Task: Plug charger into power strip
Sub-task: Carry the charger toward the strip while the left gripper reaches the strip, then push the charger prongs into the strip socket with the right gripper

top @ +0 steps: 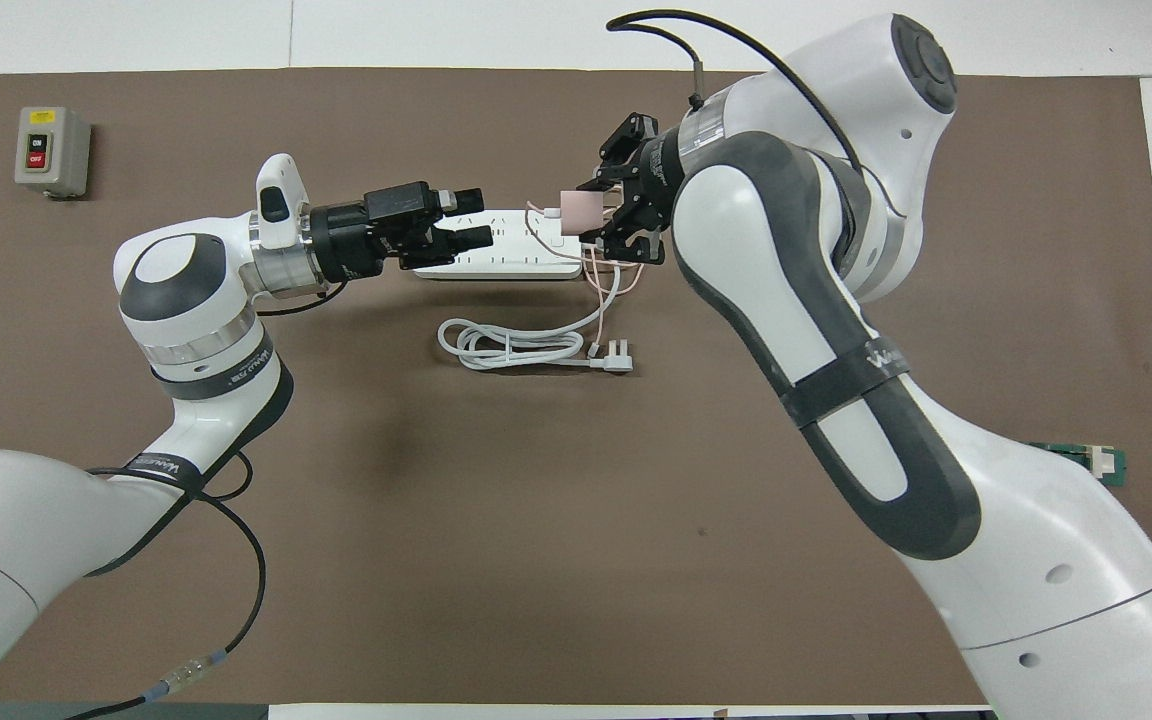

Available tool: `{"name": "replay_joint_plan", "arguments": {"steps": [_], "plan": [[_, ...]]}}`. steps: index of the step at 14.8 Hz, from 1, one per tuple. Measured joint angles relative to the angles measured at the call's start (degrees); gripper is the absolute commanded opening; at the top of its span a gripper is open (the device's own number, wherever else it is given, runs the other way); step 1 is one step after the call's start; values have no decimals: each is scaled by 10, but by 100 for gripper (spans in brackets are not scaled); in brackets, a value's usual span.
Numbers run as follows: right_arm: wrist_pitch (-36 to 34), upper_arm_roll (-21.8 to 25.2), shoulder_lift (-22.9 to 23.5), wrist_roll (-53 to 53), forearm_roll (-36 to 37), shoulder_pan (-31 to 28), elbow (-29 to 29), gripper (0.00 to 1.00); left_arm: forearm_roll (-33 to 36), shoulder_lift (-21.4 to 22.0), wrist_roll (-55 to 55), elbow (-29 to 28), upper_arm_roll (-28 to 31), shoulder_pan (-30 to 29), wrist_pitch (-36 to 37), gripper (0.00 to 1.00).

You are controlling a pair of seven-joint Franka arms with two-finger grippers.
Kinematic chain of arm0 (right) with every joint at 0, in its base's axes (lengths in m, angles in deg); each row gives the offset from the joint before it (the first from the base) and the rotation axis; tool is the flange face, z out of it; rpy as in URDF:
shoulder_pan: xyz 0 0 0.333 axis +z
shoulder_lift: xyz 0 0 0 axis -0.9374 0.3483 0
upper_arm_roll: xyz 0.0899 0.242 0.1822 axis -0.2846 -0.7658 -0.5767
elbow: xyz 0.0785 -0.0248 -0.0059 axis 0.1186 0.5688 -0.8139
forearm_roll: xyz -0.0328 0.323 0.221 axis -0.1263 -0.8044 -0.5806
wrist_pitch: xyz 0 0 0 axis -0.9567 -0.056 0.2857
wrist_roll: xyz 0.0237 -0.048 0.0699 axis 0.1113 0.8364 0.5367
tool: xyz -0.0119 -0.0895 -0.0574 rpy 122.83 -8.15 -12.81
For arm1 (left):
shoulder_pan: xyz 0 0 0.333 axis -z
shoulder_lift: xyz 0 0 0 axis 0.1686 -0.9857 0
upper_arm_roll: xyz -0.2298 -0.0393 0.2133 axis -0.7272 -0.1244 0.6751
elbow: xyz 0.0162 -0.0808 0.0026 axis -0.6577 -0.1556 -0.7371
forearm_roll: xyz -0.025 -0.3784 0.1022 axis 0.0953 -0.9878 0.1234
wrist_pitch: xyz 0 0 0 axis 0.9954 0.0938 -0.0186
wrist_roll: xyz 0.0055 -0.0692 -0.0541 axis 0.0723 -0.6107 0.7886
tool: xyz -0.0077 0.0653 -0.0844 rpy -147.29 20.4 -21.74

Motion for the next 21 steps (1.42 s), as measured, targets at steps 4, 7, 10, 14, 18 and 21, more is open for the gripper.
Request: {"name": "replay_joint_plan", "arguments": {"steps": [4, 7, 10, 14, 18, 21], "plan": [[1, 0, 0, -12, 0, 24, 0, 0, -2, 0, 37, 0, -2, 15, -4, 100], [2, 1, 0, -20, 0, 26, 0, 0, -2, 0, 43, 0, -3, 25, -14, 100], [2, 1, 0, -20, 0, 28, 0, 0, -2, 0, 43, 0, -3, 27, -13, 100], [2, 1, 0, -21, 0, 33, 0, 0, -2, 0, 43, 0, -3, 30, -11, 93], [2, 2, 0, -21, 0, 33, 0, 0, 0, 0, 6, 0, -2, 29, -11, 72], [2, 3, 0, -21, 0, 33, 0, 0, 8, 0, -42, 0, 0, 29, -11, 67]]}}
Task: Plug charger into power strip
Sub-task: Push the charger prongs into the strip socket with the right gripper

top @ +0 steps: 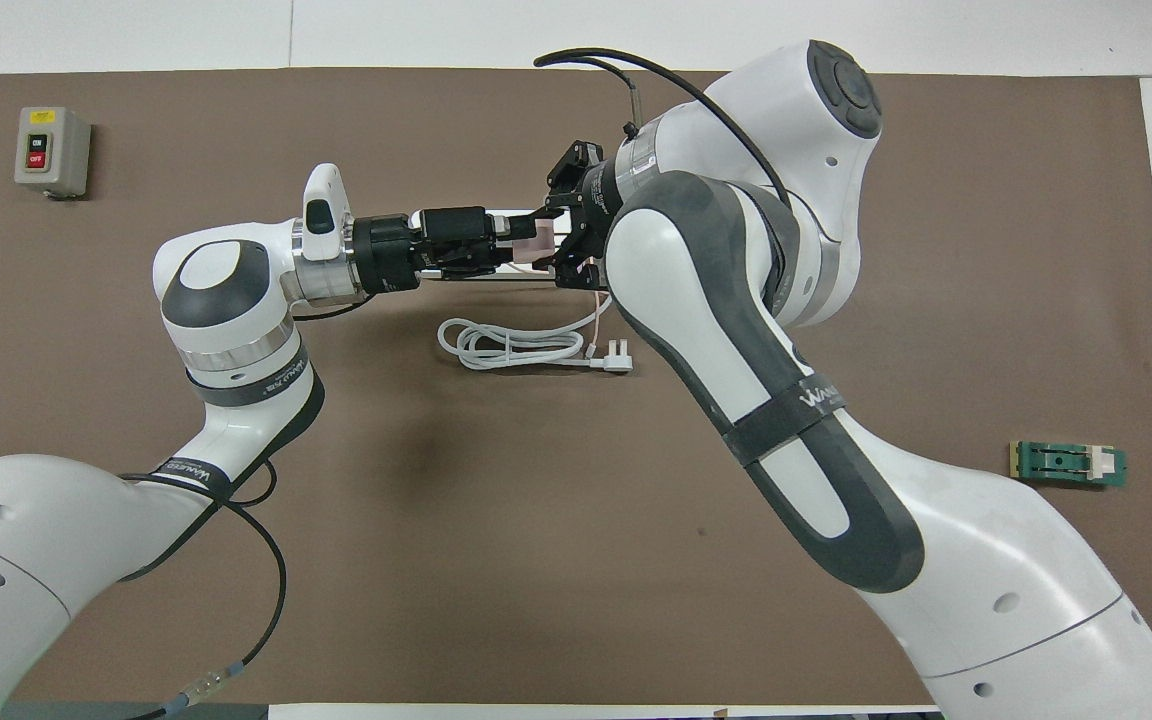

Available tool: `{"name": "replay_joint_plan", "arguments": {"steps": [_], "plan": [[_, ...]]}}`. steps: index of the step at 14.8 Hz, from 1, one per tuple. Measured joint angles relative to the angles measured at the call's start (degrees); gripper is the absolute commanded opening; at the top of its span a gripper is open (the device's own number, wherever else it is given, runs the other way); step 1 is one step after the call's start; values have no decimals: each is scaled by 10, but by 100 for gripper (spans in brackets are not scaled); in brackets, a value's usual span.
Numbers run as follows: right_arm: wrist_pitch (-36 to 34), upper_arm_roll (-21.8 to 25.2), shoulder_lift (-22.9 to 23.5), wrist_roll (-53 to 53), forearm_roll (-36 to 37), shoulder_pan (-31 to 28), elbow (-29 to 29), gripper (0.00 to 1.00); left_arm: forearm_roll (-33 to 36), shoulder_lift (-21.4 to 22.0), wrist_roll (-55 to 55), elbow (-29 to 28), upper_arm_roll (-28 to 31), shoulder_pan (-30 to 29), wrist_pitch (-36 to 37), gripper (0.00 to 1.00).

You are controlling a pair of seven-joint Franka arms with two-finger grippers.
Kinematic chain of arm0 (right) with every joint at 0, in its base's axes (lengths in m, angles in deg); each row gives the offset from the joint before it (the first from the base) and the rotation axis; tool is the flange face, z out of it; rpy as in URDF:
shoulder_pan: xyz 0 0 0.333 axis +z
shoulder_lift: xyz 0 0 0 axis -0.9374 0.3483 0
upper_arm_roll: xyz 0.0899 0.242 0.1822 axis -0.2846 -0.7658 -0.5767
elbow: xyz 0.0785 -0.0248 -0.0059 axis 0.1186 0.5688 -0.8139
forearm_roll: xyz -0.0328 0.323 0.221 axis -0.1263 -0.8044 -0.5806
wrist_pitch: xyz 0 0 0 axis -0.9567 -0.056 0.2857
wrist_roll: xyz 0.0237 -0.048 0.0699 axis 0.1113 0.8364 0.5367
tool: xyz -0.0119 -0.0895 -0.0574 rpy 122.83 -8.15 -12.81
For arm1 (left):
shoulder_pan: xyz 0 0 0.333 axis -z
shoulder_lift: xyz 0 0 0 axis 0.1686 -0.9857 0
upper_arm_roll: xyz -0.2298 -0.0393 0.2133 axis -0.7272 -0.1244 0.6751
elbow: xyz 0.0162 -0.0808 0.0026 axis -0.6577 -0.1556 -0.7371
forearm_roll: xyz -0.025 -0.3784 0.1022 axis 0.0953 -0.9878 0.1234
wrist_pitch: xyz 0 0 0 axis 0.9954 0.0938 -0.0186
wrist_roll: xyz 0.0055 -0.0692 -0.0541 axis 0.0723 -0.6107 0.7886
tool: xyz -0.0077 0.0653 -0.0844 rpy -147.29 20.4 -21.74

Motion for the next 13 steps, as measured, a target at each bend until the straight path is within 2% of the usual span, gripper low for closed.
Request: {"name": "replay_joint_plan", "arguments": {"steps": [2, 4, 6, 8, 10, 11, 12, 13], "plan": [[0, 1, 0, 0, 0, 0, 0, 0, 2, 0, -13, 0, 0, 0, 0, 65], [0, 1, 0, 0, 0, 0, 0, 0, 5, 0, -25, 0, 0, 0, 1, 44], [0, 2, 0, 0, 0, 0, 0, 0, 12, 0, -34, 0, 0, 0, 6, 18], [0, 2, 0, 0, 0, 0, 0, 0, 12, 0, -34, 0, 0, 0, 9, 1], [1, 2, 0, 0, 0, 0, 0, 0, 12, 0, -34, 1, 0, 0, 9, 0], [1, 2, 0, 0, 0, 0, 0, 40, 13, 0, -34, 1, 0, 0, 9, 0], [1, 2, 0, 0, -1, 0, 0, 99, 13, 0, -34, 1, 0, -1, 9, 0], [1, 2, 0, -1, -1, 0, 0, 100, 14, 0, -34, 2, 0, -1, 9, 0]]}}
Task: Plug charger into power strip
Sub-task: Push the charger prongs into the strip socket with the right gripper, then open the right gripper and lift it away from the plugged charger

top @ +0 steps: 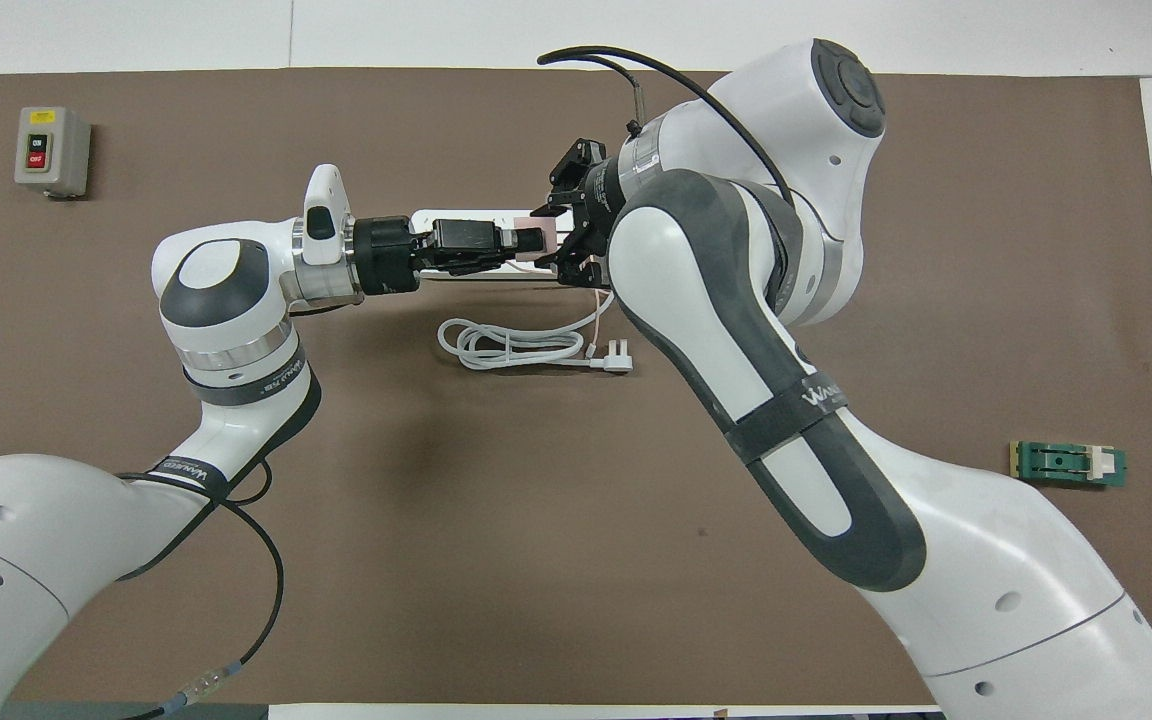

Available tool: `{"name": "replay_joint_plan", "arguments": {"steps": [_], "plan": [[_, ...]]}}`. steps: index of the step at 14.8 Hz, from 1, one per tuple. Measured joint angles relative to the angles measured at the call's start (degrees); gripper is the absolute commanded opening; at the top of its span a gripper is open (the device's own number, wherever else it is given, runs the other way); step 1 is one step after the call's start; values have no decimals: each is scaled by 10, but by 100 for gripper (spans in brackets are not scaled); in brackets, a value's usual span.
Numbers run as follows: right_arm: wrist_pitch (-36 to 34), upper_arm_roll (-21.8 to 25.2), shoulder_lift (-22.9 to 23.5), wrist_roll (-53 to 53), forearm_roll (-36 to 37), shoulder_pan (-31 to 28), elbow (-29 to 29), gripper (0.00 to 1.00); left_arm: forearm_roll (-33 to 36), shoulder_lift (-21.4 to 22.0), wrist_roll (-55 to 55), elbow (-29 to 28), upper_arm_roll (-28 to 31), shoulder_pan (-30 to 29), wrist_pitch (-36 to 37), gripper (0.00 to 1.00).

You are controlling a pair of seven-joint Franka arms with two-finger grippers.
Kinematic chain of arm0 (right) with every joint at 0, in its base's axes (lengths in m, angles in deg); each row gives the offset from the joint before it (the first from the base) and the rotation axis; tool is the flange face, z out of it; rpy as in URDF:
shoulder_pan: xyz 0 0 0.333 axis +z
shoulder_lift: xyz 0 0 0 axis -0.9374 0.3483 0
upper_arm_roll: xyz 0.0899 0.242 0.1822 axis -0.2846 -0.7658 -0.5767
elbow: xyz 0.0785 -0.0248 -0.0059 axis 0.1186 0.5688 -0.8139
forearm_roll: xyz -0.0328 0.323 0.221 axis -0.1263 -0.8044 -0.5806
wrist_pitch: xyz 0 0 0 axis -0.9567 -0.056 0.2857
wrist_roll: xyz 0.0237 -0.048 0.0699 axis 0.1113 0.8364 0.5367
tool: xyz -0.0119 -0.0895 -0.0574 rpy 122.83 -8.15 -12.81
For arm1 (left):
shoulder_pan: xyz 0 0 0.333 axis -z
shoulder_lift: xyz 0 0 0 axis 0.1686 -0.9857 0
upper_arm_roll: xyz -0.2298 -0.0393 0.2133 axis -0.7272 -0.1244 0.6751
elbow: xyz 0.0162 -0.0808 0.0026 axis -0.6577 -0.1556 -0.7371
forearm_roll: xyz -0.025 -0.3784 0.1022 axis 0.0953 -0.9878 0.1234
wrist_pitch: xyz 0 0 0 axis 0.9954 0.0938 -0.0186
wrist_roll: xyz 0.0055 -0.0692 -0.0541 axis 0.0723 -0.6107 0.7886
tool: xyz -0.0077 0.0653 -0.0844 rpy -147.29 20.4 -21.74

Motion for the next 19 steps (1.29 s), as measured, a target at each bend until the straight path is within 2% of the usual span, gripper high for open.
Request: {"name": "replay_joint_plan", "arguments": {"steps": [3, 7, 11, 15, 19], "plan": [[0, 3, 0, -19, 0, -2, -1, 100, 19, 0, -9, 4, 3, -2, 0, 0], [0, 12, -2, -19, 0, -12, -4, 100, 106, 2, -9, 33, 3, -6, 0, 0], [-1, 15, -16, 19, 17, -52, -10, 100, 174, 9, -9, 55, 5, -6, -1, 0], [-38, 18, -42, 88, 64, -78, -10, 100, 301, 32, 16, 59, 1, -4, -34, 0], [-112, 22, -60, 203, 100, -125, -10, 100, 436, 39, 42, 75, -1, 23, -44, 0]]}}
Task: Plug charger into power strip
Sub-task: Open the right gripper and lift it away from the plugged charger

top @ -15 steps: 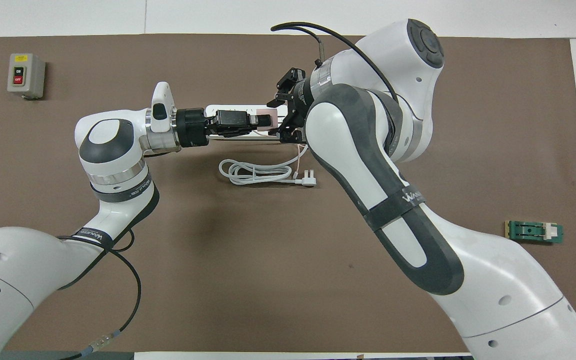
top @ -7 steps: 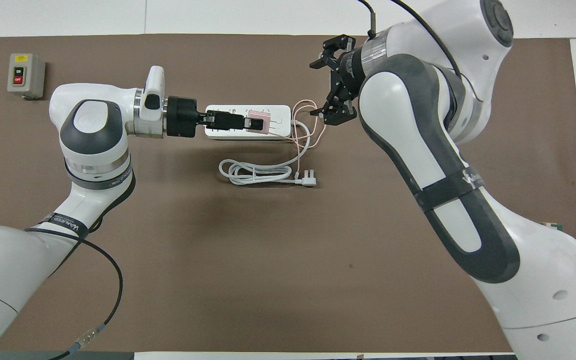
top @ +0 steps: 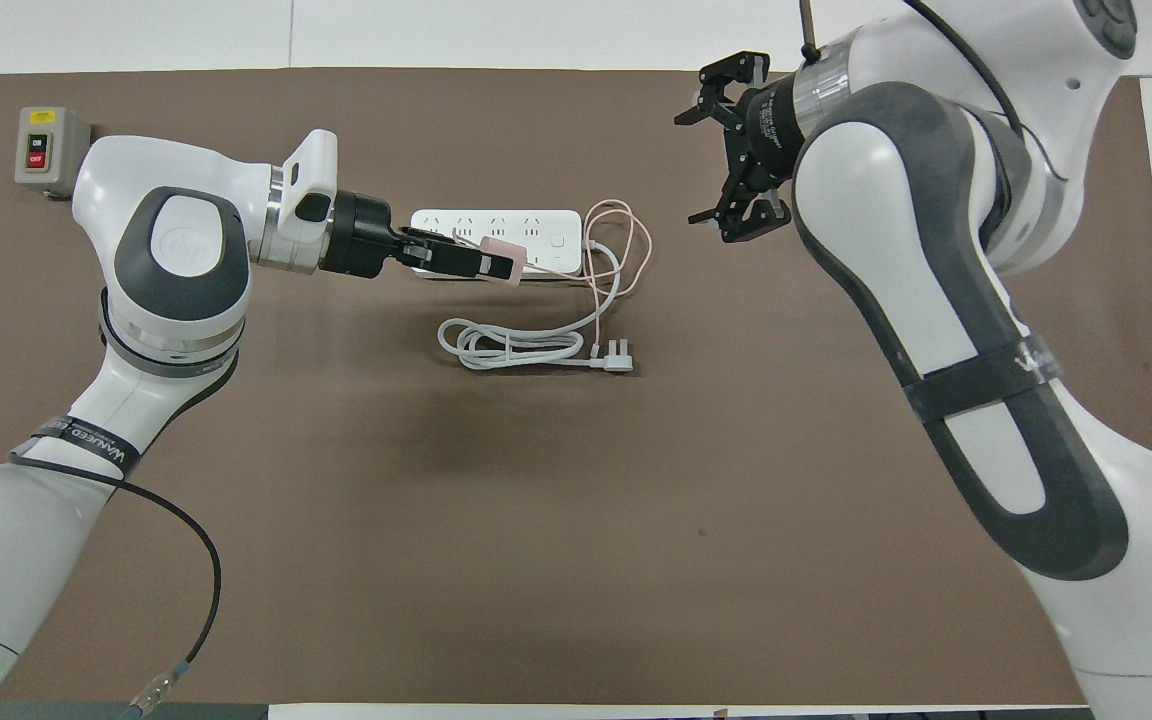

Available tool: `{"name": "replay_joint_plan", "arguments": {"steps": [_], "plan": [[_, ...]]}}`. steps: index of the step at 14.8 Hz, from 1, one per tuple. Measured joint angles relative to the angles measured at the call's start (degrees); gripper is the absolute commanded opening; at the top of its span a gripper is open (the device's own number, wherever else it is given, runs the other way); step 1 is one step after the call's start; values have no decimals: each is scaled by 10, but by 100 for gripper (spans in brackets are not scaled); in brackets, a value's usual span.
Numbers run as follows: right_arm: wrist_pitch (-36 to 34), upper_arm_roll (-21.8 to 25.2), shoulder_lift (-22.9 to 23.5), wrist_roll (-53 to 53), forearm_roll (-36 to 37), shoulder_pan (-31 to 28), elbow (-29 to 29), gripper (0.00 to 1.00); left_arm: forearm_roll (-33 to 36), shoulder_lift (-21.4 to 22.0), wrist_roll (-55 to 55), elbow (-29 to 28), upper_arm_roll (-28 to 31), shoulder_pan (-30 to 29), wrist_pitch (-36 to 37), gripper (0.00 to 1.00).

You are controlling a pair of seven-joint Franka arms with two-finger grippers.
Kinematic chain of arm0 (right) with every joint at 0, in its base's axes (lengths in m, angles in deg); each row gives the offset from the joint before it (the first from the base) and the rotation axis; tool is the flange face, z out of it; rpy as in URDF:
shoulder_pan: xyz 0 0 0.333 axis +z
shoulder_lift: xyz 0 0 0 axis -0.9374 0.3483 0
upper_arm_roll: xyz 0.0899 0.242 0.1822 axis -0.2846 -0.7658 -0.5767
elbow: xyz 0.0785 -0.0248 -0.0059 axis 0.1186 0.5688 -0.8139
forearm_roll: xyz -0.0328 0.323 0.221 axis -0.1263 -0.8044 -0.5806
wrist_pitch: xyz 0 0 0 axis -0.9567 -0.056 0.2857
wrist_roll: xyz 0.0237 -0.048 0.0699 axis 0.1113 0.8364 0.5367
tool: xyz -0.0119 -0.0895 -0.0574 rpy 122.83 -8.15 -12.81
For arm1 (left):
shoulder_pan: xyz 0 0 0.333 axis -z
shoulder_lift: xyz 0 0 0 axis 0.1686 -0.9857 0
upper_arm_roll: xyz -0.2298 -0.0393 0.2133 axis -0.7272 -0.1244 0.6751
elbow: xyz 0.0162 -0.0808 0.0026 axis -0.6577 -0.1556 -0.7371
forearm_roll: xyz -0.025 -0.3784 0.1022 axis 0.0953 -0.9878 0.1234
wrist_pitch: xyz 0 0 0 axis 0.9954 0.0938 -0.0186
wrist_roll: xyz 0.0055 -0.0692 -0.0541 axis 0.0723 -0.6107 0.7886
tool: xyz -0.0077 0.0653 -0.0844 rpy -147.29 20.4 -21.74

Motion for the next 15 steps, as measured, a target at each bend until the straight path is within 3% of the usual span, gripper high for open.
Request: {"name": "replay_joint_plan", "arguments": {"steps": [5, 12, 15], "plan": [[-60, 1, -22, 133, 75, -26, 0, 100, 236, -7, 2, 41, 1, 11, -22, 0], [-113, 2, -60, 373, 180, -60, -1, 100, 435, -23, -89, 41, -2, 55, -103, 0], [-124, 2, -85, 505, 217, -79, 1, 100, 488, -33, -136, 41, -1, 59, -134, 0]]}}
